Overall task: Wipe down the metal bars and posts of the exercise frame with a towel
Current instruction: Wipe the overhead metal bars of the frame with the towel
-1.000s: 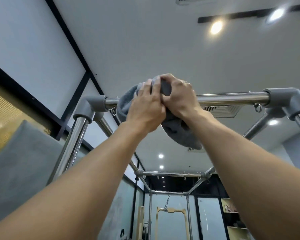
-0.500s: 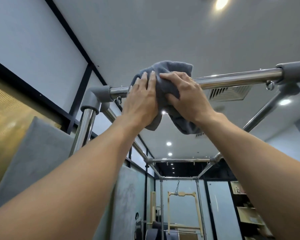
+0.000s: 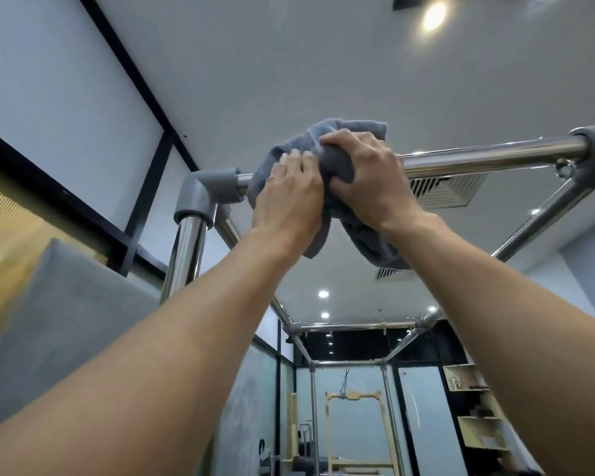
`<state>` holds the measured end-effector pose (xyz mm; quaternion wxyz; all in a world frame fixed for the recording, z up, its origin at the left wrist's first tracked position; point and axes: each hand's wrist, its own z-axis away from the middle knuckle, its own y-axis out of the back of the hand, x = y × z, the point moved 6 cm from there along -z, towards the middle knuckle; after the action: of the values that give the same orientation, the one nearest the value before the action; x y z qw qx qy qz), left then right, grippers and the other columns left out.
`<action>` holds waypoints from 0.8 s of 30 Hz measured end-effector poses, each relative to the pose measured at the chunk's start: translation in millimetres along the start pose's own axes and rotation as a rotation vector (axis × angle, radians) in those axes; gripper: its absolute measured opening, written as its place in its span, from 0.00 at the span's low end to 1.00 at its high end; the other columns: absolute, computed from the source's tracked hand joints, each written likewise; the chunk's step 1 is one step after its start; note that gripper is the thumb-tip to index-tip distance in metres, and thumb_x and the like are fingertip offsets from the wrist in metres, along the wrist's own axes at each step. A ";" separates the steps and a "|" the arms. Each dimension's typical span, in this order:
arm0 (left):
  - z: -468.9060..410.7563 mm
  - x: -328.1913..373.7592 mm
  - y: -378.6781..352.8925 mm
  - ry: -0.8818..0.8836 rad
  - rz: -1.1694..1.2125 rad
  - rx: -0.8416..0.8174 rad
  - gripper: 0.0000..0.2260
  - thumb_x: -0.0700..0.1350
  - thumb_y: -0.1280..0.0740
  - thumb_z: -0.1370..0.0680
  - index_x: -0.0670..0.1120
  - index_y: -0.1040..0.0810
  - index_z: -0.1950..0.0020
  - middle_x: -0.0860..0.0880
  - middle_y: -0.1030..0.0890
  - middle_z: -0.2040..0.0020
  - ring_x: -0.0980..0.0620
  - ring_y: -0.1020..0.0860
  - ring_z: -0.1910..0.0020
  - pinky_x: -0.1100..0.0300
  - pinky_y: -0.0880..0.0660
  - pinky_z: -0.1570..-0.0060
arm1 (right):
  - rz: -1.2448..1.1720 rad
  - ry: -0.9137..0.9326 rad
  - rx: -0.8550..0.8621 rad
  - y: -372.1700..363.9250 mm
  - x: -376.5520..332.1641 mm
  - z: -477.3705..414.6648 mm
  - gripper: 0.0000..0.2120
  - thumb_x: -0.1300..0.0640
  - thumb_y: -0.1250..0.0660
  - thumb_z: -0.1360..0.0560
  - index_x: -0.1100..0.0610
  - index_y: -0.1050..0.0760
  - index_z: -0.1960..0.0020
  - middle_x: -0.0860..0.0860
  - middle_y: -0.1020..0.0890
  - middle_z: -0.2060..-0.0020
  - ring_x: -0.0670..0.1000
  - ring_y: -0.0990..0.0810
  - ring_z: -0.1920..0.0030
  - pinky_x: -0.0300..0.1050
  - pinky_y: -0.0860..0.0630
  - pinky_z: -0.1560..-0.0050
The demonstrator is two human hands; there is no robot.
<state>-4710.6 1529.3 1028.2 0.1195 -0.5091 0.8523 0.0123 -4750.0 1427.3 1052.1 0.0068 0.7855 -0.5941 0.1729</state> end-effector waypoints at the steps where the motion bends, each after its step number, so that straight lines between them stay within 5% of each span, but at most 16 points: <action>1: -5.6 7.9 -0.5 -0.027 0.001 0.007 0.23 0.38 0.45 0.20 0.37 0.42 0.25 0.38 0.35 0.26 0.42 0.39 0.25 0.54 0.43 0.27 | 0.009 -0.051 0.020 4.7 9.5 -4.4 0.24 0.55 0.33 0.30 0.46 0.28 0.34 0.53 0.23 0.39 0.59 0.26 0.38 0.59 0.31 0.38; 6: -24.3 -22.0 3.3 0.070 0.004 0.043 0.23 0.38 0.38 0.22 0.38 0.38 0.28 0.40 0.29 0.32 0.42 0.32 0.32 0.54 0.37 0.35 | 0.037 -0.103 -0.029 -21.9 -15.0 -34.3 0.23 0.51 0.34 0.26 0.46 0.31 0.32 0.57 0.24 0.40 0.60 0.28 0.38 0.56 0.33 0.38; 12: 12.8 -27.4 -12.8 0.079 0.099 0.096 0.32 0.38 0.39 0.21 0.36 0.52 0.21 0.37 0.44 0.22 0.41 0.47 0.22 0.52 0.47 0.24 | -0.081 0.047 -0.071 -17.1 -23.6 -3.1 0.27 0.52 0.33 0.34 0.46 0.26 0.35 0.53 0.23 0.40 0.58 0.26 0.38 0.58 0.28 0.39; 18: -22.1 -3.6 -8.2 0.015 0.125 0.025 0.31 0.40 0.40 0.21 0.37 0.51 0.21 0.39 0.43 0.22 0.44 0.45 0.22 0.56 0.47 0.26 | 0.061 -0.186 -0.012 -0.8 10.3 -35.2 0.24 0.50 0.35 0.28 0.45 0.31 0.32 0.56 0.23 0.41 0.61 0.27 0.39 0.55 0.31 0.36; 21: -18.9 -32.6 -9.2 0.176 0.166 0.095 0.31 0.39 0.37 0.22 0.37 0.48 0.22 0.38 0.37 0.25 0.41 0.40 0.24 0.50 0.40 0.27 | 0.024 -0.067 -0.078 -21.9 -24.2 -30.5 0.23 0.50 0.35 0.27 0.44 0.31 0.32 0.55 0.24 0.40 0.59 0.27 0.37 0.56 0.31 0.38; 24: 5.3 -30.8 -16.1 0.172 0.166 0.125 0.33 0.38 0.37 0.22 0.37 0.50 0.21 0.37 0.42 0.23 0.40 0.44 0.23 0.48 0.42 0.25 | 0.004 0.025 -0.115 -17.2 -28.0 -8.1 0.23 0.52 0.34 0.29 0.45 0.29 0.34 0.53 0.24 0.41 0.58 0.27 0.38 0.57 0.30 0.39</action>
<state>-4681.6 1548.9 1031.3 0.0760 -0.4276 0.8977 -0.0749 -4742.6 1460.1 1055.2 0.0587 0.7805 -0.6044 0.1482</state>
